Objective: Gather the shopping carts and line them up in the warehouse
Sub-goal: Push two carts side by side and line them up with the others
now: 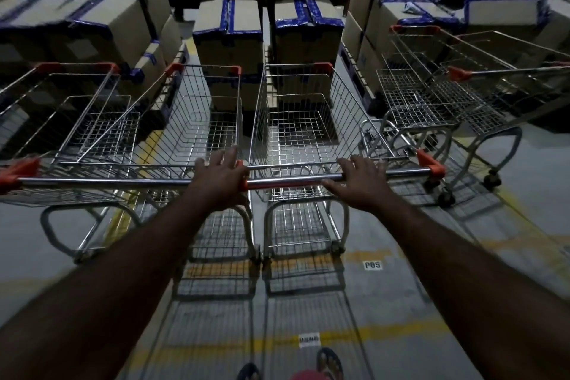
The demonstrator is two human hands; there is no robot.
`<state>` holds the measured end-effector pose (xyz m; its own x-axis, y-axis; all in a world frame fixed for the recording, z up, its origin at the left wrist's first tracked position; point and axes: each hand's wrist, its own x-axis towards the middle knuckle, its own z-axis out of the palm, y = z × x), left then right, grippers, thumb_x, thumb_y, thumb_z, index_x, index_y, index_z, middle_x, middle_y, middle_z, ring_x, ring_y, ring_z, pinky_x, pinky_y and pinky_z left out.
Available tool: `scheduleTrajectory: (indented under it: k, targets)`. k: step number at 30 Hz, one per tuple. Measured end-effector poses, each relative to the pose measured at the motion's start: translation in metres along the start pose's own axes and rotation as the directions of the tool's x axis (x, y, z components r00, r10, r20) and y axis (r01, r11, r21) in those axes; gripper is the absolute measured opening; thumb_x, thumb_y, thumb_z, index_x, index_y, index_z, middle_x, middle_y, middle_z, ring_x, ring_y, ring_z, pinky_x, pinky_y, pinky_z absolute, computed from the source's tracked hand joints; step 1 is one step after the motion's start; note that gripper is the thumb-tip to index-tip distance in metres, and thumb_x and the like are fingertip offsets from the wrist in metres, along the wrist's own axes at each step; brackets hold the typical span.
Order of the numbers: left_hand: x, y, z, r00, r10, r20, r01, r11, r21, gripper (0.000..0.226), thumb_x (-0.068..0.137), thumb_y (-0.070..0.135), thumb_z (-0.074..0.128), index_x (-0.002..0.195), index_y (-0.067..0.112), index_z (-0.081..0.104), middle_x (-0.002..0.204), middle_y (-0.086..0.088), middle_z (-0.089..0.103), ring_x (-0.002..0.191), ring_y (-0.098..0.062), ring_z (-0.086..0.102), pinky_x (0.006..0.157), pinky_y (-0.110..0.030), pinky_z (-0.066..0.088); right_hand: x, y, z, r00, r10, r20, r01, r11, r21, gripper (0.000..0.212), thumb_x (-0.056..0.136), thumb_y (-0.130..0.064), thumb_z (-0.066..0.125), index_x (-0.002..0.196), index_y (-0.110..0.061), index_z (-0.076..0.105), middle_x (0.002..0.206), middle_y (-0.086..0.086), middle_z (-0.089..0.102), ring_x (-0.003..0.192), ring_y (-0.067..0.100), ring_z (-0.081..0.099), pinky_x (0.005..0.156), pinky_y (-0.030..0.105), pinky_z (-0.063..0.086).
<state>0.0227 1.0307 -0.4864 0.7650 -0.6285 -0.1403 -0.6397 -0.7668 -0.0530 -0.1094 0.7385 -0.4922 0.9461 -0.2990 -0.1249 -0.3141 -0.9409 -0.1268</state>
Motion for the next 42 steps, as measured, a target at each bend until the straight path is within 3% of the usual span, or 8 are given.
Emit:
scheduleTrajectory:
  k: [5, 10, 15, 18, 20, 24, 34, 42]
  targets:
    - [-0.001, -0.009, 0.007, 0.998, 0.064, -0.021, -0.064, 0.998, -0.007, 0.073, 0.075, 0.058, 0.073, 0.135, 0.028, 0.044, 0.162, -0.008, 0.021, 0.148, -0.029, 0.016, 0.111, -0.055, 0.033, -0.001, -0.008, 0.002, 0.998, -0.065, 0.023, 0.067, 0.993, -0.097, 0.087, 0.087, -0.080, 0.029, 0.155, -0.025, 0.021, 0.163, 0.010, 0.021, 0.151, 0.031, 0.011, 0.117, 0.060, -0.005]
    - [0.015, 0.001, -0.012, 0.988, 0.043, 0.147, -0.052, 0.997, 0.059, 0.097, 0.077, 0.073, 0.060, 0.154, 0.028, 0.021, 0.165, -0.007, 0.006, 0.151, -0.031, 0.005, 0.115, -0.063, 0.010, 0.000, -0.001, -0.002, 0.994, -0.109, 0.009, 0.109, 0.994, 0.010, 0.085, 0.088, -0.077, 0.037, 0.153, -0.022, 0.028, 0.158, 0.010, 0.032, 0.146, 0.029, 0.027, 0.120, 0.057, 0.009]
    - [0.050, 0.077, -0.047, 0.980, 0.128, 0.151, -0.138, 0.989, 0.054, 0.097, 0.082, 0.073, 0.056, 0.156, 0.023, 0.019, 0.166, -0.007, 0.008, 0.151, -0.030, 0.007, 0.118, -0.055, 0.018, -0.003, 0.017, -0.011, 0.981, -0.192, -0.003, 0.189, 0.962, 0.197, 0.061, 0.089, -0.072, 0.045, 0.119, -0.021, 0.059, 0.117, 0.004, 0.066, 0.111, 0.025, 0.059, 0.108, 0.051, 0.037]
    - [0.092, 0.133, -0.077, 0.982, 0.149, 0.114, -0.155, 0.987, 0.042, 0.088, 0.085, 0.068, 0.057, 0.155, 0.025, 0.025, 0.165, -0.005, 0.012, 0.151, -0.031, 0.008, 0.118, -0.056, 0.021, 0.006, 0.047, -0.038, 0.975, -0.211, -0.074, 0.222, 0.951, 0.215, 0.068, 0.092, -0.065, 0.047, 0.141, -0.018, 0.049, 0.142, 0.006, 0.054, 0.131, 0.026, 0.047, 0.112, 0.048, 0.033]
    - [0.117, 0.175, -0.097, 0.981, 0.182, 0.068, -0.183, 0.983, 0.006, 0.084, 0.087, 0.065, 0.057, 0.154, 0.025, 0.027, 0.165, -0.003, 0.013, 0.152, -0.030, 0.008, 0.117, -0.057, 0.023, 0.011, 0.078, -0.057, 0.964, -0.226, -0.143, 0.247, 0.955, 0.161, 0.070, 0.089, -0.069, 0.041, 0.139, -0.021, 0.049, 0.140, 0.006, 0.054, 0.130, 0.027, 0.047, 0.108, 0.048, 0.036]
    - [0.162, 0.256, -0.128, 0.956, 0.294, -0.002, -0.294, 0.956, 0.003, 0.082, 0.086, 0.066, 0.058, 0.151, 0.023, 0.034, 0.162, -0.004, 0.023, 0.149, -0.031, 0.017, 0.113, -0.055, 0.031, 0.012, 0.161, -0.092, 0.969, -0.141, -0.203, 0.162, 0.983, 0.091, 0.080, 0.082, -0.076, 0.027, 0.134, -0.020, 0.052, 0.139, 0.009, 0.052, 0.131, 0.029, 0.045, 0.106, 0.048, 0.036]
    - [0.290, 0.414, -0.172, 0.854, 0.507, -0.119, -0.507, 0.861, 0.030, 0.075, 0.086, 0.064, 0.059, 0.146, 0.023, 0.041, 0.152, -0.005, 0.041, 0.138, -0.028, 0.034, 0.104, -0.047, 0.043, 0.028, 0.350, -0.159, 0.945, 0.151, -0.290, -0.107, 0.981, 0.162, 0.068, 0.093, -0.065, 0.044, 0.150, -0.028, 0.035, 0.160, 0.005, 0.030, 0.148, 0.024, 0.024, 0.117, 0.060, 0.020]
    - [0.454, 0.507, -0.189, 0.853, 0.474, -0.217, -0.497, 0.865, -0.065, 0.061, 0.089, 0.054, 0.060, 0.139, 0.021, 0.047, 0.145, -0.005, 0.050, 0.134, -0.028, 0.042, 0.108, -0.052, 0.040, 0.104, 0.495, -0.189, 0.910, 0.267, -0.316, -0.230, 0.962, 0.149, 0.067, 0.093, -0.066, 0.044, 0.149, -0.029, 0.037, 0.158, 0.001, 0.036, 0.144, 0.021, 0.032, 0.115, 0.054, 0.026]
